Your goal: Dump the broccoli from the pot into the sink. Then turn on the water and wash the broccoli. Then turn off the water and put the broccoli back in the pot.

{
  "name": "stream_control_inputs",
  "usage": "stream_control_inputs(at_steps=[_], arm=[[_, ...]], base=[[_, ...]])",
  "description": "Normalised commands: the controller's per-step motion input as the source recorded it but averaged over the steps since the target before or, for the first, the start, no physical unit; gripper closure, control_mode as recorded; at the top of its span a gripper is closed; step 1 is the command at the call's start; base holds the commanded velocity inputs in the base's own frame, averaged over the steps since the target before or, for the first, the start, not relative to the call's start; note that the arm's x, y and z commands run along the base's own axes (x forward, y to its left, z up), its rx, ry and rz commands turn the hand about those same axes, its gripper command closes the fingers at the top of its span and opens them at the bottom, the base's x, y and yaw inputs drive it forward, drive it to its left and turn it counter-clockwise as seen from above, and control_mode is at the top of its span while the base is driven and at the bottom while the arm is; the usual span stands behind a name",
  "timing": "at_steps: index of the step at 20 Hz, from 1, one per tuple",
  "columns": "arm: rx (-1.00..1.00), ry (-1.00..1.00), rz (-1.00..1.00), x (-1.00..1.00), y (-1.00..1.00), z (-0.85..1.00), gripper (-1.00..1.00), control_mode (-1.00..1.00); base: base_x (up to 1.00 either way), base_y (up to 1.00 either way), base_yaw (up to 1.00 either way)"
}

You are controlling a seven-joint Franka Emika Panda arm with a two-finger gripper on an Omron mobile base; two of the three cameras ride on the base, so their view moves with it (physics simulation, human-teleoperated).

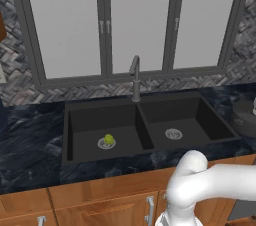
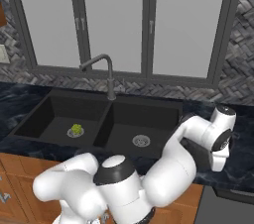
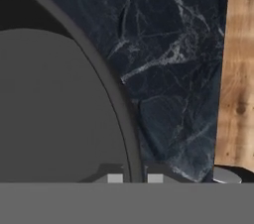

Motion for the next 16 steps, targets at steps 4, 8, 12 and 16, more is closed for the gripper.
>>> stream_control_inputs(at_steps=[4, 8, 12, 16], arm=[[0.00, -0.11, -0.03, -0.09, 0.00, 0.00, -1.00, -1.00], [0.00, -0.15, -0.04, -0.18, 0.00, 0.04, -1.00, -1.00], [0.00, -0.19, -0.02, -0.13, 0.03, 0.26, -1.00, -1.00], [0.00, -0.23, -0.01, 0.00, 0.29, 0.52, -1.00, -1.00]], base=[[0.00, 0.00, 0.00], [0.00, 0.00, 0.00], [0.00, 0.00, 0.00], [0.00, 0.00, 0.00]])
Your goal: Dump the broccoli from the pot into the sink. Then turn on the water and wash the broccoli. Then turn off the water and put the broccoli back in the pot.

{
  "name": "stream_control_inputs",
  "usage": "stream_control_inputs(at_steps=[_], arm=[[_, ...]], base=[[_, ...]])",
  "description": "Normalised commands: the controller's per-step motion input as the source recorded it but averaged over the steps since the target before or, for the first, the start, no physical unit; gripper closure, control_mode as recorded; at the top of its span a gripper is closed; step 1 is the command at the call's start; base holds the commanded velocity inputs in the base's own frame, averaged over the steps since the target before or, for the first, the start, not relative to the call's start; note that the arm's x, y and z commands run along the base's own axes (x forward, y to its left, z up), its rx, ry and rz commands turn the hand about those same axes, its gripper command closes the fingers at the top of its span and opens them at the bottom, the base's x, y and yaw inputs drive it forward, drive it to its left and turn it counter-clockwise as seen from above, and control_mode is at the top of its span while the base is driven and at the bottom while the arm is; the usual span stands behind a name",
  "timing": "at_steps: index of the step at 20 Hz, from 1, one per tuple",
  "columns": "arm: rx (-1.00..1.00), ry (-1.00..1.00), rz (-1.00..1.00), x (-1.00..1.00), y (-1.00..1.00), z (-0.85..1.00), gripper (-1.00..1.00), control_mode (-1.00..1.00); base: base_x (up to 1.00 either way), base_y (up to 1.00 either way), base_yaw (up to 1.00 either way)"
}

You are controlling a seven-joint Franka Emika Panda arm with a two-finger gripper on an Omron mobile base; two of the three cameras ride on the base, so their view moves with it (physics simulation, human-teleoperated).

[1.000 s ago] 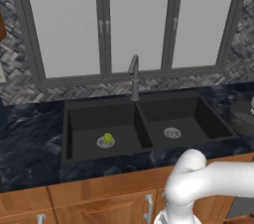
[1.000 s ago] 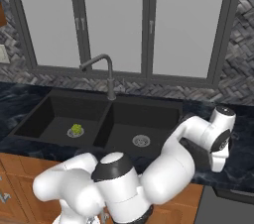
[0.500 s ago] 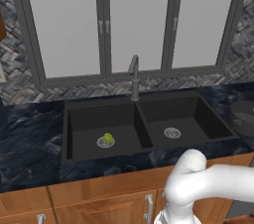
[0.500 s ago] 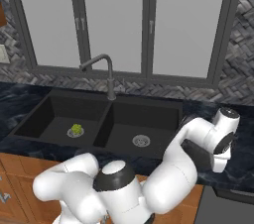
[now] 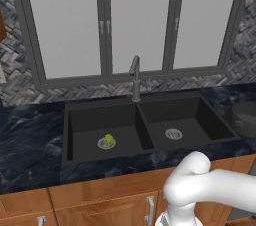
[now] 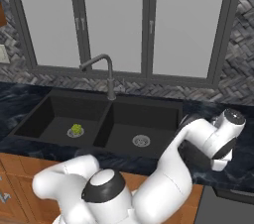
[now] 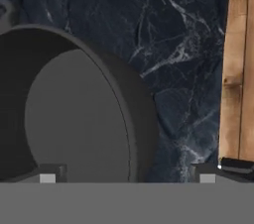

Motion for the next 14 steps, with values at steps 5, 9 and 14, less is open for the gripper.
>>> stream_control_inputs(at_steps=[5, 9, 14], arm=[[-0.02, -0.22, -0.06, -0.03, 0.79, 0.55, -1.00, -1.00], [-0.06, -0.13, -0.10, -0.02, 0.79, 0.47, -1.00, -1.00], [-0.06, -0.01, -0.04, 0.00, 0.72, 0.42, -1.00, -1.00]], base=[[0.00, 0.00, 0.00], [0.00, 0.00, 0.00], [0.00, 0.00, 0.00]])
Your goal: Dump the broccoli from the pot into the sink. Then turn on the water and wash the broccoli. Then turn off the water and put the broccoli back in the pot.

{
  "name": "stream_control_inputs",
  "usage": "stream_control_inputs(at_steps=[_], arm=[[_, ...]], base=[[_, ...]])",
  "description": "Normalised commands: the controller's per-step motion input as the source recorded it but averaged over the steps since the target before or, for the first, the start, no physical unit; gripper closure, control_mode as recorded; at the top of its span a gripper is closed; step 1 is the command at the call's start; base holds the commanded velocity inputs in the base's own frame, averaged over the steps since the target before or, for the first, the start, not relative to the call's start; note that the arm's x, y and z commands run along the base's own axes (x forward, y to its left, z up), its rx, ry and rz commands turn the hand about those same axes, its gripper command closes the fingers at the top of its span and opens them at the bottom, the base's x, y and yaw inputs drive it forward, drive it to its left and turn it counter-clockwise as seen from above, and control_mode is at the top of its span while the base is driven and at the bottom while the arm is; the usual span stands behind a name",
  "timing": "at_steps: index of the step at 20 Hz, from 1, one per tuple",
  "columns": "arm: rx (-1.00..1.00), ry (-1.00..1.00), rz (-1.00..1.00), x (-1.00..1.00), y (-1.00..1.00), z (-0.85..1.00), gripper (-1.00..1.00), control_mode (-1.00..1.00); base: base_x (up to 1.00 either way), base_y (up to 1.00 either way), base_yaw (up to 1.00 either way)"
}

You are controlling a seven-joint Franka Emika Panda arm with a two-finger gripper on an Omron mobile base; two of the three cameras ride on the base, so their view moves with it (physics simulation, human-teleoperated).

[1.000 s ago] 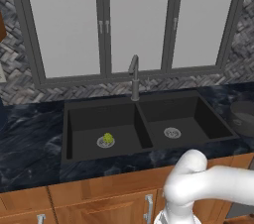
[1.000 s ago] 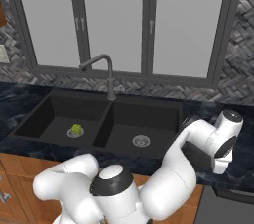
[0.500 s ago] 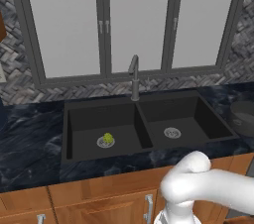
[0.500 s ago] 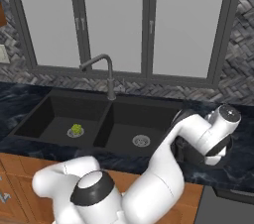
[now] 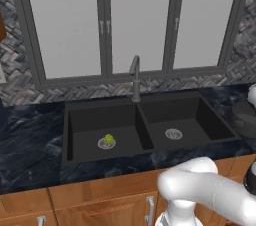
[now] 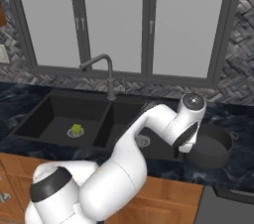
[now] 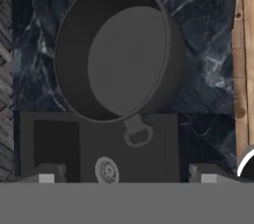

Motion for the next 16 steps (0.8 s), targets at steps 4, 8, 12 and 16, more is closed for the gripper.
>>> stream_control_inputs(at_steps=[4, 8, 12, 16], arm=[[-0.07, 0.00, 0.00, 0.00, 0.74, 0.34, -1.00, -1.00], [-0.03, 0.00, 0.00, 0.06, 0.54, 0.34, -1.00, -1.00], [0.00, 0.00, 0.02, 0.11, 0.34, 0.31, -1.00, -1.00], [0.00, 0.00, 0.05, 0.09, 0.11, 0.21, -1.00, -1.00]], base=[[0.00, 0.00, 0.00], [0.00, 0.00, 0.00], [0.00, 0.00, 0.00], [0.00, 0.00, 0.00]])
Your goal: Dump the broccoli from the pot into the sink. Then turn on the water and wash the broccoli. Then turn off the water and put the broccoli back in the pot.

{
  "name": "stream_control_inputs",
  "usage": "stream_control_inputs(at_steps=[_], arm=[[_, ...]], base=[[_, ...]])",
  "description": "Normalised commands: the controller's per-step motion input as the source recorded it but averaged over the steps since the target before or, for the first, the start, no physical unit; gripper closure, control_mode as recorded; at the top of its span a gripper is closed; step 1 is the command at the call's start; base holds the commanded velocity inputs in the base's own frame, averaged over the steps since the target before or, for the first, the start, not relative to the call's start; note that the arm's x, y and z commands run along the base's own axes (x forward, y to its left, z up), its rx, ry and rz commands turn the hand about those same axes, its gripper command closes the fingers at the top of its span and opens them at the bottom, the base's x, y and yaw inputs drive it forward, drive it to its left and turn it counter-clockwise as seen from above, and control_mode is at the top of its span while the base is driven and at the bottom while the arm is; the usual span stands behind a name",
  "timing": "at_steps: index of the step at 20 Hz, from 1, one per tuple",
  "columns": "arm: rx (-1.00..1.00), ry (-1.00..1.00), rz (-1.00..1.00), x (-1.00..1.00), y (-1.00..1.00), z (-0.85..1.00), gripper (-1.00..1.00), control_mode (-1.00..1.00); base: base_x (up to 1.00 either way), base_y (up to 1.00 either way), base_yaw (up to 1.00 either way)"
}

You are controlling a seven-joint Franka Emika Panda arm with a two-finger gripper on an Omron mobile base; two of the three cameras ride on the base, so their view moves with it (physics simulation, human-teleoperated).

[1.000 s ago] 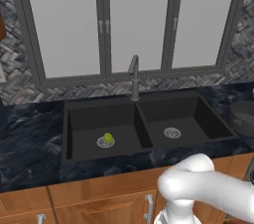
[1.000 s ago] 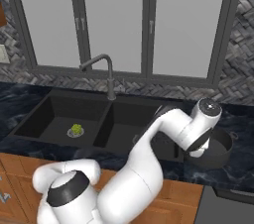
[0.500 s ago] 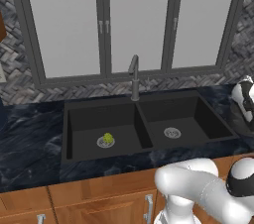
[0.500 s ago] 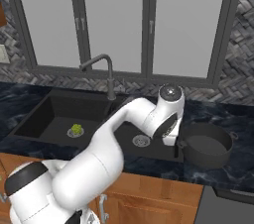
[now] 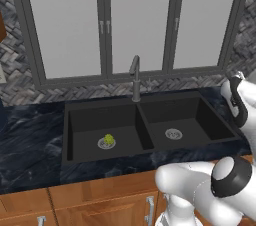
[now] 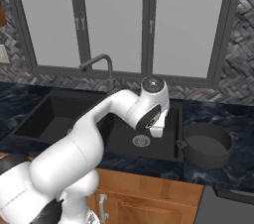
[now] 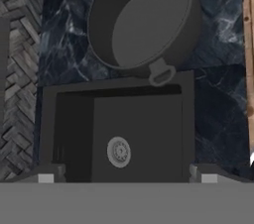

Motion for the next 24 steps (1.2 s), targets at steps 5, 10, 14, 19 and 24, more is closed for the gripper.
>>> stream_control_inputs(at_steps=[5, 10, 14, 19, 24], arm=[[0.00, -0.03, 0.06, 0.13, 0.06, 0.18, -1.00, -1.00], [0.01, -0.07, 0.07, 0.23, 0.24, 0.12, -1.00, -1.00], [0.00, -0.08, 0.05, 0.25, 0.39, 0.06, -1.00, -1.00], [0.00, -0.06, 0.02, 0.19, 0.45, 0.05, -1.00, -1.00], [0.00, -0.06, 0.02, 0.15, 0.45, 0.04, -1.00, -1.00]], base=[[0.00, 0.00, 0.00], [0.00, 0.00, 0.00], [0.00, 0.00, 0.00], [0.00, 0.00, 0.00], [0.00, 0.00, 0.00]])
